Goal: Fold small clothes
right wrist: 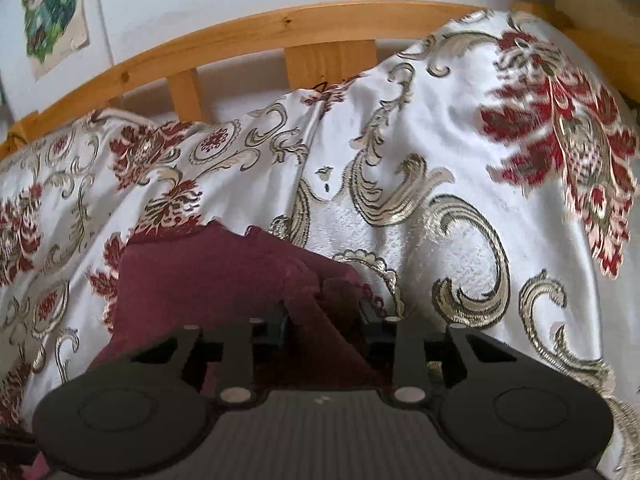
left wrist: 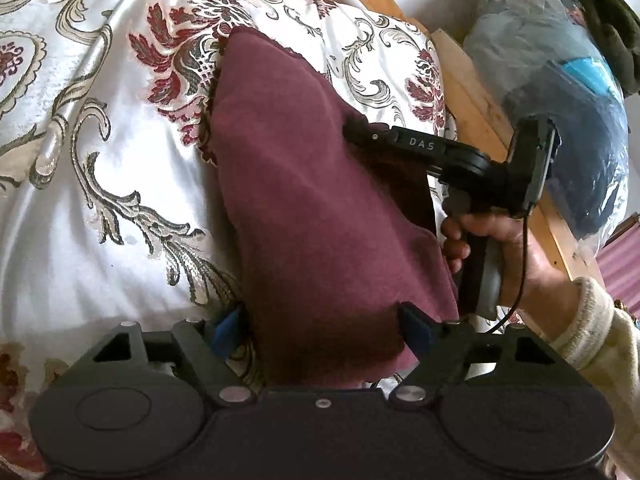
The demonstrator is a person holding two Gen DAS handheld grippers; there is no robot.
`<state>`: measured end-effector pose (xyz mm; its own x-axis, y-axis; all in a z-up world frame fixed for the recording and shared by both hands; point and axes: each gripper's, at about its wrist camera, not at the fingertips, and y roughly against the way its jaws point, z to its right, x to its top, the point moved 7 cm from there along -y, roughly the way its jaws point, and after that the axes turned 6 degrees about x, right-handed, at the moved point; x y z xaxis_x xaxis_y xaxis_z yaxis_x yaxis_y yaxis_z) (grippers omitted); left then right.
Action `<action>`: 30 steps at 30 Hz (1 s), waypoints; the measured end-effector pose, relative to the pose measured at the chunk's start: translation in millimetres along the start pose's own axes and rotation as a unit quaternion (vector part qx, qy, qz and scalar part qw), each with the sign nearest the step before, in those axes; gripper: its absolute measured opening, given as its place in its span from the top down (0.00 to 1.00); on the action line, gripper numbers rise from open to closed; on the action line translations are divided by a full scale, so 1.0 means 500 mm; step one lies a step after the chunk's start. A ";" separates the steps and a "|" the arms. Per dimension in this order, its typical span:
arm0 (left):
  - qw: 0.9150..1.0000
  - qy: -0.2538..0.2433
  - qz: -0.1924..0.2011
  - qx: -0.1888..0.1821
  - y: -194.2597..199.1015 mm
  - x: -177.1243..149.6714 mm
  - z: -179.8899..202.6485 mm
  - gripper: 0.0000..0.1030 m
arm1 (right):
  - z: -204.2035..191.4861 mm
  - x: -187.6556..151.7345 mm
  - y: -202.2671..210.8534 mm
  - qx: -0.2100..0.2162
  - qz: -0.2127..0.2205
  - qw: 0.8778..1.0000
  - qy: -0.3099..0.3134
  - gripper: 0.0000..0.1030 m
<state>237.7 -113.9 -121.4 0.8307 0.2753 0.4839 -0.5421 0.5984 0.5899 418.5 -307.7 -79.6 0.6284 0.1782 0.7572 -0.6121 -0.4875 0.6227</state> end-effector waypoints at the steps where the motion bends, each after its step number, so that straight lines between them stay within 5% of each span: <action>1: 1.000 -0.002 -0.001 0.002 -0.001 0.000 0.001 0.20 | -0.004 0.000 0.001 -0.003 -0.001 1.000 0.004 0.69; 30: 1.000 -0.014 -0.002 0.014 -0.001 0.000 0.003 0.24 | -0.008 -0.012 0.006 -0.014 0.009 1.000 -0.010 0.70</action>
<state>237.8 -115.2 -120.8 0.8289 0.2510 0.5000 -0.5426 0.5782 0.6093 411.1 -306.5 -81.4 0.6267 0.1514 0.7645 -0.6363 -0.4669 0.6141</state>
